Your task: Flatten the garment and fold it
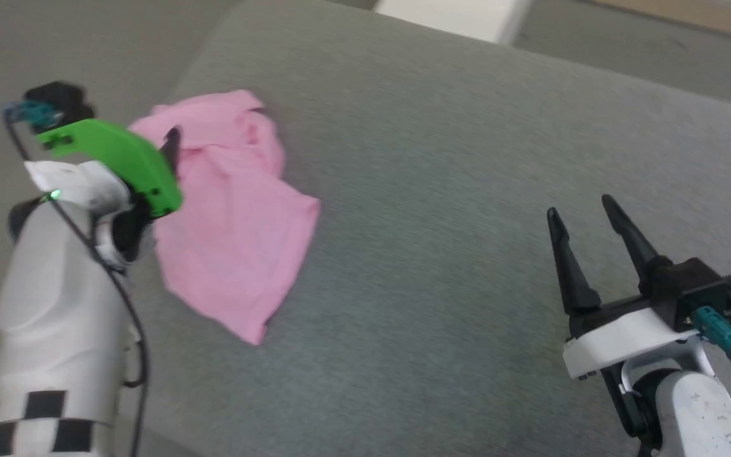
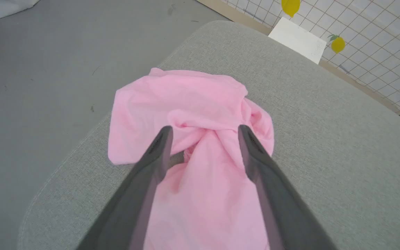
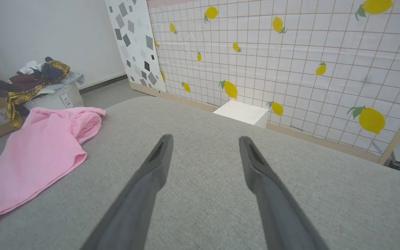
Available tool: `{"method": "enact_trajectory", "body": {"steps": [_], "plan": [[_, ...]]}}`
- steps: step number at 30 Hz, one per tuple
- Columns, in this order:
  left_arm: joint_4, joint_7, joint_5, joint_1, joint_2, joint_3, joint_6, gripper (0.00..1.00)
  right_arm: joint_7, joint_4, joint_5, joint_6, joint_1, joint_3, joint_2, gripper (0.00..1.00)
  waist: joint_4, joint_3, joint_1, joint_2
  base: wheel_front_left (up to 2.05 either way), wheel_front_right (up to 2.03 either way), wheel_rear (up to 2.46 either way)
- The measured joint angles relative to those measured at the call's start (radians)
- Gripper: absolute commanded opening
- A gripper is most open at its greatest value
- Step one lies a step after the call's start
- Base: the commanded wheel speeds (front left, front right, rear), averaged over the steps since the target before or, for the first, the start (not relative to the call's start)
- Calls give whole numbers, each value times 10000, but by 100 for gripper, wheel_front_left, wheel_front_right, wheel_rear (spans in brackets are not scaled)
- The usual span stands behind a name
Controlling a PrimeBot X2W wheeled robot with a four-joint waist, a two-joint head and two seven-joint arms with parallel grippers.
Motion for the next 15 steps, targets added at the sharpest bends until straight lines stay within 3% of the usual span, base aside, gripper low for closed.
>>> {"method": "enact_trajectory", "body": {"steps": [4, 12, 13, 14, 15], "plan": [[224, 1216, -303, 252, 633, 385, 449, 100, -228, 67, 115, 0, -211, -38, -2, 100, -861, 514, 0, 0, 0, 0, 0], [-196, 3045, -846, 1755, 1338, 920, 1045, 100, -639, 545, 336, -2, -268, -290, 12, 100, -2418, 1259, -2, 1, 0, 0, 0], [-337, 3308, -894, 1907, 1517, 968, 1093, 88, -688, 635, 378, -2, -267, -282, 19, 100, -2601, 1310, -3, 1, 0, 0, 0], [-514, 3528, -924, 2041, 1651, 1012, 1122, 66, -721, 736, 408, -2, -263, -284, 19, 100, -2767, 1340, -3, 1, 0, 0, 0], [-713, 3636, -938, 2172, 1776, 1028, 1120, 33, -784, 802, 453, -2, -259, -284, 21, 100, -2889, 1348, -3, 2, 0, 0, 0]]}}
